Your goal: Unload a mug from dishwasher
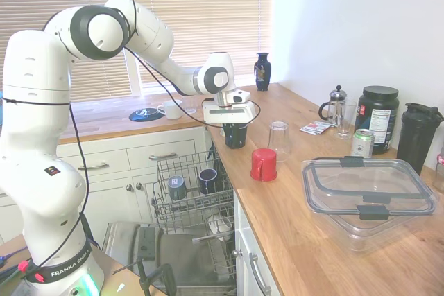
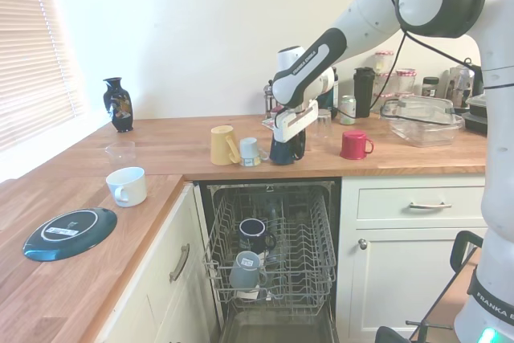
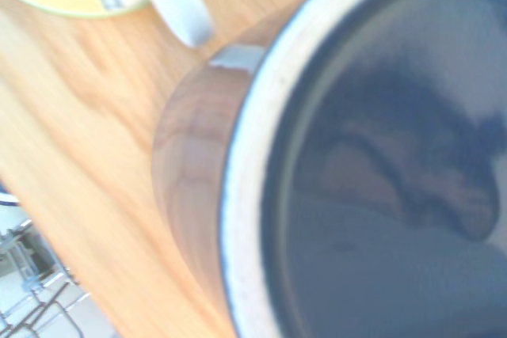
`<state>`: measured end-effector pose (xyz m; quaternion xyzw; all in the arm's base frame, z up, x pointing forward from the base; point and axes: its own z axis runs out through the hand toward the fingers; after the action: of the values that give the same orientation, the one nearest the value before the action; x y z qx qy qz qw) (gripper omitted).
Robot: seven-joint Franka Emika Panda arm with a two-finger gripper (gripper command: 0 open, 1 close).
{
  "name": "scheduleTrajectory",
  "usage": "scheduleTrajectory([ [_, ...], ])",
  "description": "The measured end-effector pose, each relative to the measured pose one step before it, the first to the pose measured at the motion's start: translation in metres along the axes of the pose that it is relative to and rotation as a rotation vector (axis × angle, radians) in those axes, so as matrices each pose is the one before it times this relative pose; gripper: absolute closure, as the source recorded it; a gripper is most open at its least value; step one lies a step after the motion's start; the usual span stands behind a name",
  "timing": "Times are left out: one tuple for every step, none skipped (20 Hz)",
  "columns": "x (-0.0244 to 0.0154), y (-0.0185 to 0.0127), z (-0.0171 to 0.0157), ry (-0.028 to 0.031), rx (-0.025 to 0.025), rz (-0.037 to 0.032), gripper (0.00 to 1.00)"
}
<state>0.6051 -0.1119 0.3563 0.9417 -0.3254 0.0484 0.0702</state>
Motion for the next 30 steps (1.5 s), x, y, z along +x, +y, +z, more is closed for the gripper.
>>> scheduleTrajectory([
  [0.00148, 0.00286, 0.00038, 0.00186, -0.00426, 0.00246, 1.00],
  [0.00112, 0.00216, 0.00027, 0.00204, -0.00417, 0.00088, 1.00],
  [0.00081, 0.00156, 0.00020, 0.00245, -0.00449, -0.00076, 1.00],
  [0.00058, 0.00112, 0.00014, 0.00361, -0.00613, -0.00246, 1.00],
  [0.00010, 0.00019, -0.00003, 0.00329, -0.00529, -0.00317, 1.00],
  [-0.00016, -0.00031, -0.00014, 0.00311, -0.00467, -0.00320, 1.00],
  [-0.00024, -0.00028, -0.00025, 0.00060, -0.00186, -0.00140, 1.00],
  [-0.00035, -0.00011, -0.00027, -0.00172, -0.00105, -0.00034, 0.00],
  [-0.00064, -0.00004, -0.00035, -0.00343, -0.00220, -0.00062, 0.00],
  [-0.00072, 0.00010, -0.00048, -0.00439, -0.00268, -0.00042, 0.00],
  [-0.00053, -0.00005, -0.00073, -0.00230, -0.00107, -0.00030, 0.00],
  [-0.00046, -0.00029, -0.00078, -0.00109, -0.00029, -0.00068, 0.00],
  [-0.00048, -0.00027, -0.00040, -0.00175, -0.00086, -0.00068, 0.00],
  [-0.00024, -0.00003, -0.00025, -0.00115, -0.00046, -0.00009, 0.00],
  [-0.00011, 0.00007, -0.00024, -0.00063, -0.00028, 0.00006, 0.00],
  [-0.00013, 0.00011, -0.00030, -0.00080, -0.00049, 0.00006, 0.00],
  [-0.00014, 0.00023, -0.00041, -0.00101, -0.00063, 0.00017, 0.00],
  [-0.00007, 0.00016, -0.00058, -0.00015, -0.00006, 0.00014, 0.00],
  [0.00001, 0.00016, -0.00088, 0.00071, 0.00053, 0.00023, 0.00],
  [0.00005, 0.00030, -0.00128, 0.00104, 0.00078, 0.00047, 0.00],
  [0.00004, 0.00025, -0.00122, 0.00103, 0.00078, 0.00037, 0.00],
  [0.00012, 0.00029, -0.00152, 0.00190, 0.00134, 0.00051, 0.00],
  [0.00012, 0.00037, -0.00178, 0.00194, 0.00134, 0.00056, 0.00],
  [0.00007, 0.00032, -0.00149, 0.00139, 0.00100, 0.00048, 0.00],
  [0.00005, 0.00031, -0.00134, 0.00109, 0.00083, 0.00046, 0.00],
  [-0.00001, 0.00034, -0.00160, 0.00098, 0.00078, 0.00046, 0.00],
  [-0.00004, 0.00045, -0.00200, 0.00106, 0.00088, 0.00058, 0.00],
  [-0.00015, 0.00067, -0.00307, 0.00132, 0.00120, 0.00078, 0.00],
  [-0.00039, 0.00088, -0.00451, 0.00158, 0.00164, 0.00084, 0.00],
  [-0.00047, 0.00077, -0.00614, 0.00403, 0.00359, 0.00061, 0.00],
])
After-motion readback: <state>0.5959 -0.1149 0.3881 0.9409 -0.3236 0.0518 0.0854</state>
